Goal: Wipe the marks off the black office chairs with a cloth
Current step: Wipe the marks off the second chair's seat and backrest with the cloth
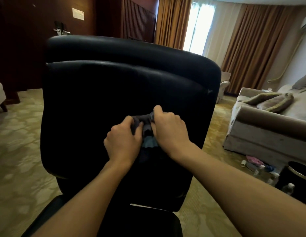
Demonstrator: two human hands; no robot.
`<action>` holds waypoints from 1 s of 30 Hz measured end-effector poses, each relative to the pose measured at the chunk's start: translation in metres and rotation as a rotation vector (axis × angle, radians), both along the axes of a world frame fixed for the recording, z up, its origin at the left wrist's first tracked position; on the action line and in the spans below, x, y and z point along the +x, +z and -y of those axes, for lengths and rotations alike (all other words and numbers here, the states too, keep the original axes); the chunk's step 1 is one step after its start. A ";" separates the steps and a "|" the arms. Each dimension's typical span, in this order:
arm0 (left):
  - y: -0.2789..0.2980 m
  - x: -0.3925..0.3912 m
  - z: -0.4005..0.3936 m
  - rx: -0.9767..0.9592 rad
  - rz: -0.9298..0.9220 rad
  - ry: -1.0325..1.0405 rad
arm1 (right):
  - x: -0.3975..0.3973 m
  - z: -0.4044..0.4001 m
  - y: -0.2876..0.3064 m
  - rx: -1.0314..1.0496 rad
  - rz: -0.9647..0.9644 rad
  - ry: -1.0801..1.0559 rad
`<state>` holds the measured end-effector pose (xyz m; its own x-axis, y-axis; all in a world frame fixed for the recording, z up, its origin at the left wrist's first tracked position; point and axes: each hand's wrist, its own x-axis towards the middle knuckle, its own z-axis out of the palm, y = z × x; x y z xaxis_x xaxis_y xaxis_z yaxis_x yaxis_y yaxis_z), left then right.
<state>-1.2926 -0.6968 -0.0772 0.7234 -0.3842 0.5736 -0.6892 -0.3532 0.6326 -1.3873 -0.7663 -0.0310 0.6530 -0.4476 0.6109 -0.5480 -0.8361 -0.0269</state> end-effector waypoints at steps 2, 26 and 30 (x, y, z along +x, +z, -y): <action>0.018 0.002 0.003 -0.061 0.005 0.007 | 0.000 0.002 0.013 -0.044 0.087 -0.003; 0.008 0.026 0.003 -0.059 0.016 -0.015 | 0.021 -0.007 0.011 -0.007 0.074 -0.065; -0.058 0.019 -0.013 0.011 -0.033 -0.050 | 0.015 -0.016 -0.054 0.007 -0.064 -0.047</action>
<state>-1.2740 -0.6836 -0.1351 0.7215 -0.4263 0.5457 -0.6852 -0.3259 0.6514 -1.3723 -0.7502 -0.0852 0.6689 -0.4827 0.5653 -0.5870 -0.8095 0.0034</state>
